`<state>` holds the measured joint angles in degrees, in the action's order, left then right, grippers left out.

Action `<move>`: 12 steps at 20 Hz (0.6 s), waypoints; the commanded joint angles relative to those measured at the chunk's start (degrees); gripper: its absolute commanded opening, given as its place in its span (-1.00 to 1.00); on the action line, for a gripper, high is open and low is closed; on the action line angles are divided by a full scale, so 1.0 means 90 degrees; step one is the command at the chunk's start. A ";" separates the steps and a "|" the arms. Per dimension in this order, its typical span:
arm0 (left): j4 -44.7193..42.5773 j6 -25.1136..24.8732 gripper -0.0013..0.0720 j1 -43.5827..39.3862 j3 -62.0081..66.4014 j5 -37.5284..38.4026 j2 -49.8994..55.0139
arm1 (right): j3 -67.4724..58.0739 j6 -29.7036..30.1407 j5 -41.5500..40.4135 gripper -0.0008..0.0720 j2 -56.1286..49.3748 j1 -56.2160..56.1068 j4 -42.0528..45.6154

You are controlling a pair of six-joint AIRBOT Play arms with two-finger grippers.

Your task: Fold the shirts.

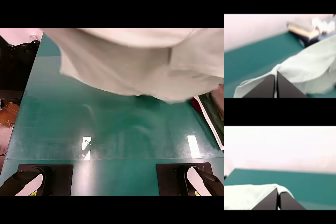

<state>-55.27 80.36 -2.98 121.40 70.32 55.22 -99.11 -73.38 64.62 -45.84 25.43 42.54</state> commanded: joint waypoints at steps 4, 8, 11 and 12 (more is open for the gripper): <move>-0.0032 0.0112 -0.89 0.0005 0.0855 -0.0860 -0.1069 | -0.2045 -0.0806 0.0279 -0.93 0.0449 0.0005 0.2220; -0.0464 0.0279 -0.89 0.0005 0.0578 -0.0357 -0.1110 | -0.2902 -0.1141 0.1406 -0.94 -0.0165 0.0005 0.2769; -0.1343 0.0593 -0.89 0.0005 -0.0809 0.0041 -0.1078 | -0.2839 -0.1222 0.2358 -0.94 -0.0971 0.0002 0.2392; -0.1474 0.0593 -0.89 0.0005 -0.1375 0.0177 -0.1015 | -0.2526 -0.1222 0.2499 -0.94 -0.1175 0.0002 0.2242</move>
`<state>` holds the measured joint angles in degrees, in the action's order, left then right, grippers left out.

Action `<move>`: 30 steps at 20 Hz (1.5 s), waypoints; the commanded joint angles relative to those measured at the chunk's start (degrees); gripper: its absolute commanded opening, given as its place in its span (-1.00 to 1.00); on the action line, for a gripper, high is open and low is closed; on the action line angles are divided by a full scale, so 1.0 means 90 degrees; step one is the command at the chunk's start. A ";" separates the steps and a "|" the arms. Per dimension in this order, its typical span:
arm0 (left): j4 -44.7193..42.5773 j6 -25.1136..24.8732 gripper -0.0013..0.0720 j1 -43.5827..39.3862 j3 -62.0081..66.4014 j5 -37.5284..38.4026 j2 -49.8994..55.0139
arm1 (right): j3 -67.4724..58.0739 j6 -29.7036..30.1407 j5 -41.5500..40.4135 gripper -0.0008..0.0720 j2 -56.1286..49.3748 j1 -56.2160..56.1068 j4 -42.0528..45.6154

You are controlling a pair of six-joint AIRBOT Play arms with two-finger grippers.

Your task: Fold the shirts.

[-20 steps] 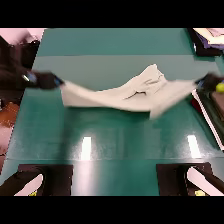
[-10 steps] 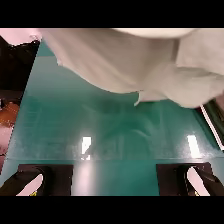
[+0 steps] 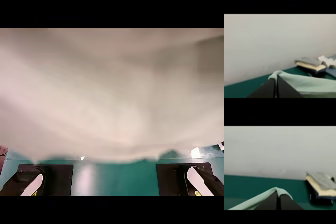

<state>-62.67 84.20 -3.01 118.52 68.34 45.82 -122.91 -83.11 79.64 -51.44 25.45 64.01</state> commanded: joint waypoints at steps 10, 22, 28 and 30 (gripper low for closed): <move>-0.0831 -0.0238 -0.89 0.0007 -0.5603 -0.1348 0.2052 | 0.3113 -0.0163 0.0272 -0.94 -0.3072 -0.1562 0.1129; -0.0831 -0.0238 -0.89 0.0007 -0.5600 -0.5083 0.3541 | 0.3432 -0.0168 -0.3575 -0.94 -0.4427 -0.1970 0.1239; -0.0981 -0.0240 -0.89 0.0007 -0.5591 -0.4658 0.3786 | 0.3432 -0.0080 -0.2951 -0.94 -0.4609 -0.1797 0.1251; -0.1367 -0.0240 -0.89 0.0007 -0.5593 -0.3937 0.3813 | 0.3444 0.0019 -0.2273 -0.94 -0.4738 -0.1848 0.1406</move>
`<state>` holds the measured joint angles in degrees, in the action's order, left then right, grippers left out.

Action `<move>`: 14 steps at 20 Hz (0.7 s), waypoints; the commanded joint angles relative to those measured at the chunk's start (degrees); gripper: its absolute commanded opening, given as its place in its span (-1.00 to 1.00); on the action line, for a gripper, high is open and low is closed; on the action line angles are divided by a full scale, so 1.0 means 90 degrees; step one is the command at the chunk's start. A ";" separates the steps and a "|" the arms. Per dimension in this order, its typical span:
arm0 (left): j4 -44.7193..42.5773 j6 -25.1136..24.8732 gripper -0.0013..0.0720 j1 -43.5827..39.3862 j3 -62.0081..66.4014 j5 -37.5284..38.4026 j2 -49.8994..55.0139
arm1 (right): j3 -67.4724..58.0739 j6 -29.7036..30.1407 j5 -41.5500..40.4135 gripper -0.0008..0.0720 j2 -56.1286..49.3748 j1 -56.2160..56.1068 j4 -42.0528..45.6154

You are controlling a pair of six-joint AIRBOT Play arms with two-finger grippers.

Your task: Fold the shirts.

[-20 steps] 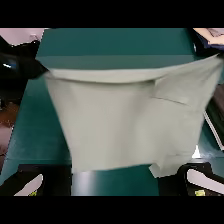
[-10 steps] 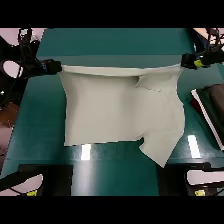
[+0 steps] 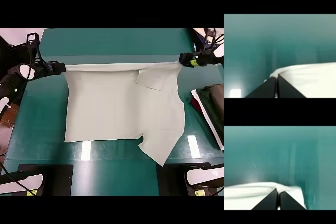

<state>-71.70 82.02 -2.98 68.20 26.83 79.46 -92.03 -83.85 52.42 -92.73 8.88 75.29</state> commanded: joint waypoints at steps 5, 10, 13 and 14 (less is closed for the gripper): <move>-0.0976 0.0002 -0.89 0.0005 -0.0306 0.2093 0.0146 | 0.1032 0.0053 0.1173 -0.94 0.0002 -0.0153 0.0532; -0.0967 0.0046 -0.88 0.0005 -0.0379 0.2640 0.0146 | 0.1644 0.0051 0.1144 -0.93 0.0170 -0.0148 0.0508; -0.0979 0.0413 0.24 0.0005 -0.0369 0.2934 0.0143 | 0.1579 0.0056 0.1365 0.15 0.0172 -0.0148 0.0168; -0.1001 0.0461 0.40 0.0005 -0.0333 0.3140 0.0141 | 0.1486 0.0058 0.1532 0.29 0.0175 -0.0138 0.0019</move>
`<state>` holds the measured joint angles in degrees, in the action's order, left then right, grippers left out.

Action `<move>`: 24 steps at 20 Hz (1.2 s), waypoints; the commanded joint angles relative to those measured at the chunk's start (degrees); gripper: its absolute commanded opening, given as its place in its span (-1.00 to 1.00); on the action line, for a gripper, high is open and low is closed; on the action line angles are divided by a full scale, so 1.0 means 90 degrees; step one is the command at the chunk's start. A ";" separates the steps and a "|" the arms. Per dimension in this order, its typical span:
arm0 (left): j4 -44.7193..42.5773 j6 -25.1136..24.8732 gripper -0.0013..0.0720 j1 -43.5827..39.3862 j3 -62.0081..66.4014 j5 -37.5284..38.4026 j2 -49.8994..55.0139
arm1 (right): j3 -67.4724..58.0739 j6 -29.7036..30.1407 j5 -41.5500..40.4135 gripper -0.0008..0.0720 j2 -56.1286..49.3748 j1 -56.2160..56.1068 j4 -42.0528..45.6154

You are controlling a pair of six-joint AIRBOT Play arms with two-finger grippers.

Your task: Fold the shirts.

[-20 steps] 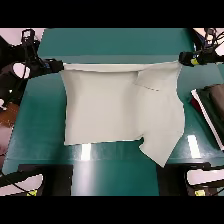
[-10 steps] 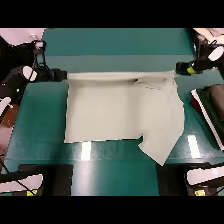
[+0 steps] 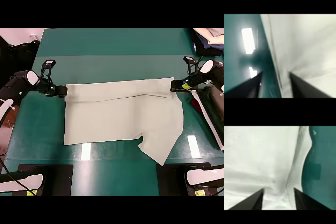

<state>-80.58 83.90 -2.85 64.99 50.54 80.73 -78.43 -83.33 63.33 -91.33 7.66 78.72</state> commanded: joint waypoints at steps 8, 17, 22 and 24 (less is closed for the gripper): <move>0.0420 0.0316 0.40 -0.0010 -0.1059 0.1732 -0.1770 | 0.0568 0.1064 0.1921 0.05 0.1336 0.0636 -0.2450; 0.1574 0.0529 0.40 -0.0010 -0.3495 0.1894 -0.2747 | 0.2042 0.1515 0.1970 -0.13 0.2880 0.1535 -0.2958; 0.1603 0.0525 0.40 -0.0010 -0.3869 0.2018 -0.2747 | 0.2035 0.1554 0.1991 -0.13 0.3055 0.1528 -0.2963; 0.1746 0.0525 0.40 -0.0010 -0.3869 0.2001 -0.2747 | 0.2033 0.1554 0.1989 -0.13 0.3055 0.1528 -0.2965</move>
<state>-66.48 88.47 -2.92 31.31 68.49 56.14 -60.40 -69.63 81.06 -64.47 21.26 52.27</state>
